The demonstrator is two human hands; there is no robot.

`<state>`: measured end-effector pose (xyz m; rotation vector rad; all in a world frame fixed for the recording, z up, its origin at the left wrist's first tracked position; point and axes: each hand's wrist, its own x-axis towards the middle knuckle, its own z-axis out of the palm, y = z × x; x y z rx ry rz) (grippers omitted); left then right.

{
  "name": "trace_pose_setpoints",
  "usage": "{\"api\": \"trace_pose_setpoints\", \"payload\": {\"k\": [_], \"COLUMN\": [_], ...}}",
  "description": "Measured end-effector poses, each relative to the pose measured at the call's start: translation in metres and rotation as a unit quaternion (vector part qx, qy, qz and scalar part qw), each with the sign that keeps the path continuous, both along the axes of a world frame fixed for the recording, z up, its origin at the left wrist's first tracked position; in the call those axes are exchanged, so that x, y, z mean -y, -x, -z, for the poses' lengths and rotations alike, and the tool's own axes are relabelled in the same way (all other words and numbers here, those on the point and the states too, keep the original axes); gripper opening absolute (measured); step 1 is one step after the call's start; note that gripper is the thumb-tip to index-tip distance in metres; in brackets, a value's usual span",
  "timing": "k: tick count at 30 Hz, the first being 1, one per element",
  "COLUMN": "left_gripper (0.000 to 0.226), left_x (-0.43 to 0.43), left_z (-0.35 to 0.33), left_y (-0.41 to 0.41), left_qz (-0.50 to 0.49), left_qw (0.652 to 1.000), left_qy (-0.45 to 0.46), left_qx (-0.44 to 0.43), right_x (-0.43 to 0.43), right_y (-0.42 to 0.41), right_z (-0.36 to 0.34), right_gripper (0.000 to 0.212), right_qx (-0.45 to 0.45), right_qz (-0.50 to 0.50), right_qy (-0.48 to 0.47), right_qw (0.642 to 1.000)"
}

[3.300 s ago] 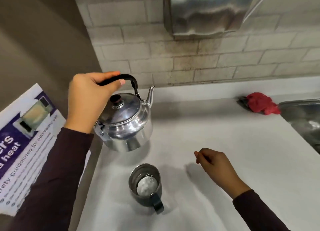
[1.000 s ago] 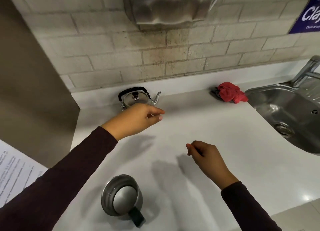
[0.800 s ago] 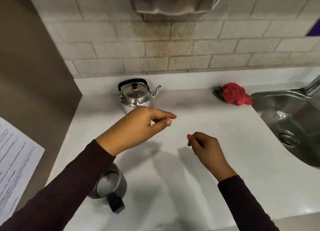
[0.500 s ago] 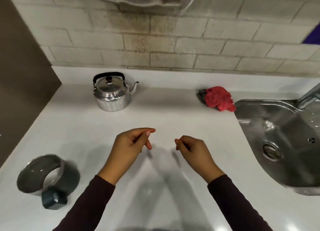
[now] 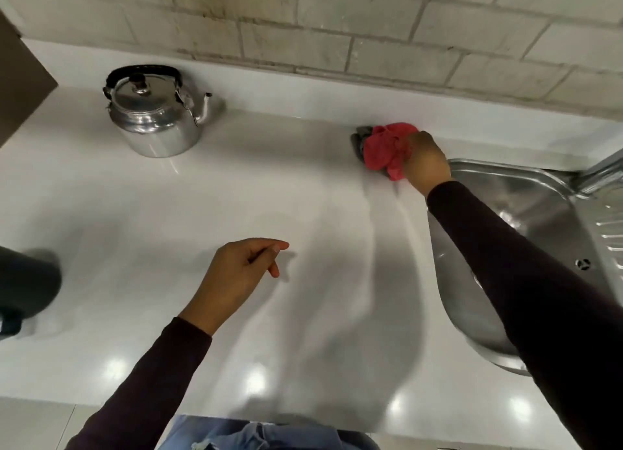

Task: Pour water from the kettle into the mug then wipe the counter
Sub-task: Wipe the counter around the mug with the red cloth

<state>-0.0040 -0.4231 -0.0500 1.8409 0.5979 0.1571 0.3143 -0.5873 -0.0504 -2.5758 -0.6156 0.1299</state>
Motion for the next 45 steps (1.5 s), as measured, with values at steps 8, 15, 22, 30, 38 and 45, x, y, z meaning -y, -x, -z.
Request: {"api": "trace_pose_setpoints", "payload": {"k": [8,15,22,30,38,45], "left_gripper": [0.028,0.025,0.027,0.029,0.024,0.029], "left_x": [0.006,-0.005,-0.039,-0.112,-0.183,-0.234], "left_z": [0.000,-0.009,-0.032,-0.071,-0.082,-0.068], "left_y": [0.003,0.010,0.036,0.099,0.174,0.230], "left_qz": [-0.023,-0.042,-0.048,-0.065,-0.088,-0.100], "left_qw": [0.999,0.999,0.999,0.993,0.986,0.985], "left_qy": [-0.010,-0.005,-0.011,-0.041,-0.066,-0.062], "left_qx": [-0.022,-0.010,0.023,0.090,0.123,0.124], "right_x": [0.000,0.001,-0.036,-0.104,-0.160,-0.170], "right_y": [-0.033,-0.013,0.083,0.215,0.305,0.364], "right_z": [0.015,-0.010,-0.090,-0.145,-0.096,-0.001], "right_gripper": [0.034,0.028,0.014,0.019,0.026,0.061], "right_qx": [0.030,0.128,0.145,0.149,-0.043,0.055], "right_qz": [0.016,0.072,0.050,-0.057,-0.015,0.030], "right_qy": [0.089,0.086,-0.353,-0.477,-0.514,-0.024], "right_qw": [0.995,0.985,0.923,0.864,0.857,0.998]}}
